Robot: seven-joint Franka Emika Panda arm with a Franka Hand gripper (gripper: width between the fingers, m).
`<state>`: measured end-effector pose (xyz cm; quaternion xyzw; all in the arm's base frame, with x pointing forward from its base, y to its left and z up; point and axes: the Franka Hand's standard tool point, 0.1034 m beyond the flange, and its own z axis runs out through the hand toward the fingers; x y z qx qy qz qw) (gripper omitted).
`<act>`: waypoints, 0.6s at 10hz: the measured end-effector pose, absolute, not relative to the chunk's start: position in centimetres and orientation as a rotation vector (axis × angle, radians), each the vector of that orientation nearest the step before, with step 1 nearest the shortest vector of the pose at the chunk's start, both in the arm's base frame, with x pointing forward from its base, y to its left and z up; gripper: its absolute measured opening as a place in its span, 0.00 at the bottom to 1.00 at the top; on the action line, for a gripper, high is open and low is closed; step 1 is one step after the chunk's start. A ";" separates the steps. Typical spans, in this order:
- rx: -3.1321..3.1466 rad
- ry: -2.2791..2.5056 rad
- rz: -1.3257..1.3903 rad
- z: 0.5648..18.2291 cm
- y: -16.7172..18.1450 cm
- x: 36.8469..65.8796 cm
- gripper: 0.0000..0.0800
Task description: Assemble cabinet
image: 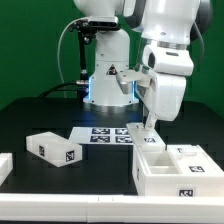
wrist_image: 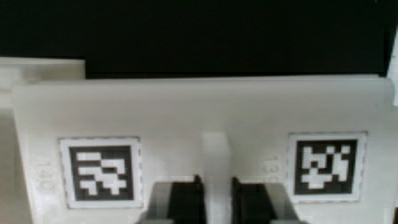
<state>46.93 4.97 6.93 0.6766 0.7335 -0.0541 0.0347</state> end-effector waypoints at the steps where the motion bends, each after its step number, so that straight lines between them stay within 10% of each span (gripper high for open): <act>1: 2.098 2.237 -0.167 6.9 5.0 46.9 0.08; 6: 2.091 2.232 -0.168 7.0 4.3 48.4 0.08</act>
Offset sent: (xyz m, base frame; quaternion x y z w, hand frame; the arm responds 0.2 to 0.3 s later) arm 0.0000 0.0000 0.0000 0.0000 0.0000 0.0000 1.0000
